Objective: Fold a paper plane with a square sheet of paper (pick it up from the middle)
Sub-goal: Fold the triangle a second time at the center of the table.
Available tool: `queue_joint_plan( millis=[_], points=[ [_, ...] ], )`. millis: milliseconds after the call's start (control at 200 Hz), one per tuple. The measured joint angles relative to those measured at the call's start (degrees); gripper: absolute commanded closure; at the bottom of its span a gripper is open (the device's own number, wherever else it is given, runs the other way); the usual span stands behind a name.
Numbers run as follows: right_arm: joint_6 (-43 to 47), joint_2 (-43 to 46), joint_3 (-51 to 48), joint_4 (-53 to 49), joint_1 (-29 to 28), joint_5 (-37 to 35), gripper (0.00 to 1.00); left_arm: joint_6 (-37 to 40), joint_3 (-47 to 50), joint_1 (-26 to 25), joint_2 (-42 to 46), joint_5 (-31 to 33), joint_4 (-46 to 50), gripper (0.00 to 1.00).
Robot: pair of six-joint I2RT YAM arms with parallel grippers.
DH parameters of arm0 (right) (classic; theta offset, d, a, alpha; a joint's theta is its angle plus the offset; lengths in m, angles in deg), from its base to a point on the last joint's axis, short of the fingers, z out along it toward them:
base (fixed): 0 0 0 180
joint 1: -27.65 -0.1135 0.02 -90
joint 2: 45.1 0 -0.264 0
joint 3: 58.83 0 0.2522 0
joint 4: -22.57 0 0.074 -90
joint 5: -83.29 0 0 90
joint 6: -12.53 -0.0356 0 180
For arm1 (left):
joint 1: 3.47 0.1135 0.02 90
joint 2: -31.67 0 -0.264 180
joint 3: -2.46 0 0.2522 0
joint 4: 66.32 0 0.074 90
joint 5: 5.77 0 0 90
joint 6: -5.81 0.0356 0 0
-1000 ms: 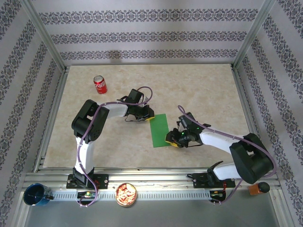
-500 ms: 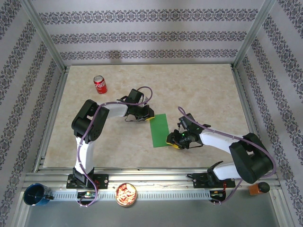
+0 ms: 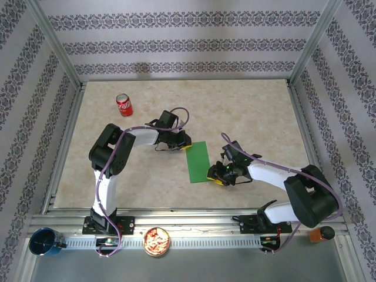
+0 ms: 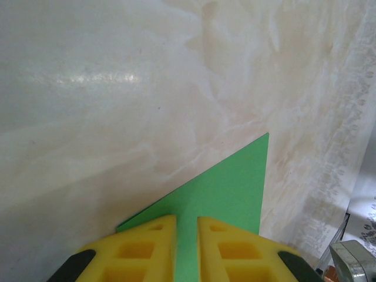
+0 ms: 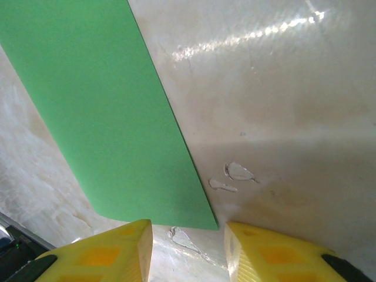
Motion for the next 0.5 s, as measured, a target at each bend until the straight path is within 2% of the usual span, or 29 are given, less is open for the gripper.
queue_joint_plan(
  millis=[500],
  points=[
    [-1.4,-0.6,0.3,0.2,0.8,1.3,0.64,0.0,-0.1,0.0,-0.1,0.0,0.0,0.82]
  ],
)
